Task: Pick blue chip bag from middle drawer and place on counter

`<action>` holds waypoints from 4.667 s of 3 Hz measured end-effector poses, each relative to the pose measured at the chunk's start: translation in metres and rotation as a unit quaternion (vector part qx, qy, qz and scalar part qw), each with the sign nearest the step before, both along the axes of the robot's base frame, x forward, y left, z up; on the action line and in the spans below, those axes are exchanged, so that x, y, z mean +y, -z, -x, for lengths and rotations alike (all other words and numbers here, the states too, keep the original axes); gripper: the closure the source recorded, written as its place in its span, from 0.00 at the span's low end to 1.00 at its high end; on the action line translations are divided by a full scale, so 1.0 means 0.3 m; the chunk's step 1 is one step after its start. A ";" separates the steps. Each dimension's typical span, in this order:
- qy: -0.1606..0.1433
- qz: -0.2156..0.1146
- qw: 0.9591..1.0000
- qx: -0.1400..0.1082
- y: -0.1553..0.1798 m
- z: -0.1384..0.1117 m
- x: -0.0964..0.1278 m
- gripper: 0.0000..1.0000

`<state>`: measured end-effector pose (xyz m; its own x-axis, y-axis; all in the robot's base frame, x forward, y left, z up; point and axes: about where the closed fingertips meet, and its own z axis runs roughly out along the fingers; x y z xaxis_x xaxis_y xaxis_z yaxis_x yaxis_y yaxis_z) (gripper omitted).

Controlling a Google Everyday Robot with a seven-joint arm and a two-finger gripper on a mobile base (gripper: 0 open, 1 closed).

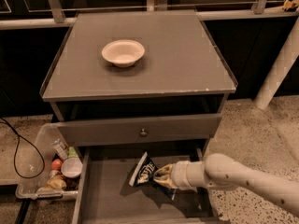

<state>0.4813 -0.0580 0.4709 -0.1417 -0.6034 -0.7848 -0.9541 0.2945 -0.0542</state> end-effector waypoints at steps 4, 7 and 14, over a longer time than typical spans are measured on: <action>-0.010 0.073 0.996 -0.054 -0.772 -0.100 -0.323 1.00; -0.038 0.100 0.988 -0.112 -0.987 0.083 -0.264 1.00; 0.060 0.114 0.947 -0.294 -1.583 -0.761 -0.450 1.00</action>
Offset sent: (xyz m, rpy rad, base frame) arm 0.0281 -0.1268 0.2454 -0.1388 -0.1282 -0.0128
